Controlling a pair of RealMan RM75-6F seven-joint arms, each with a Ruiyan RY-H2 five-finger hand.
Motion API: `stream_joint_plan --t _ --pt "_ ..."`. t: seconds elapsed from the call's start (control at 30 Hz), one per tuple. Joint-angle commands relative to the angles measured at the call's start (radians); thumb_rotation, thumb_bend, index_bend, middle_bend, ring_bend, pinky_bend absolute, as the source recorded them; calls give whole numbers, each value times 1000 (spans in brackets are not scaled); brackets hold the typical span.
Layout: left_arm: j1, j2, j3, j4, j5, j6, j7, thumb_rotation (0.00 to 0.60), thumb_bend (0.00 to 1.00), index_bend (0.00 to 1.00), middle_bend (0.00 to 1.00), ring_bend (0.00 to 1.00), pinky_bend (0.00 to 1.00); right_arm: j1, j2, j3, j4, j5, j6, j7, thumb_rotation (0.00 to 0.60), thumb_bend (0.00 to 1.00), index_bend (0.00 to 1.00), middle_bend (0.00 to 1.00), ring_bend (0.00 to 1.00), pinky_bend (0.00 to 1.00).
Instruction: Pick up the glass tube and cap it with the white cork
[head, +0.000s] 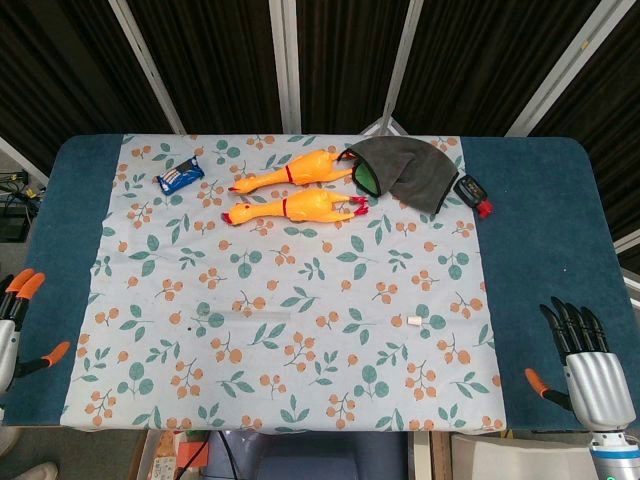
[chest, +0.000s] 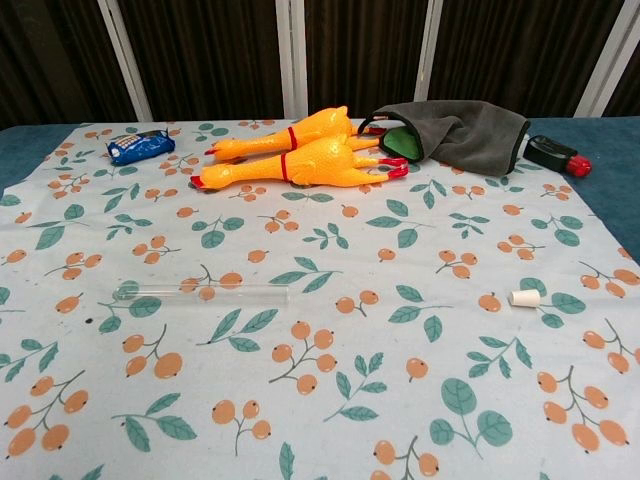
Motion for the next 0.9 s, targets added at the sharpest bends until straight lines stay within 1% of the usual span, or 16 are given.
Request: stream_joint_plan --t 0.03,0.6,0.77,0.9 --pt "0 0 2 0 3 -1 3 600 199 47 38 0 0 0 0 0 -1 2 -1 1 600 269 0 0 0 0" --pt "-6 -4 10 -9 -2 -20 18 600 199 48 37 0 0 0 2 0 -8 10 -10 2 600 268 0 0 0 0" --pt "-14 -3 11 -35 -5 -35 34 600 199 90 42 0 0 0 4 0 -9 13 -13 2 600 269 0 0 0 0" --pt "-41 -4 -1 -84 -32 -77 84 600 199 135 68 0 0 -2 8 1 -13 20 -14 12 600 269 0 0 0 0"
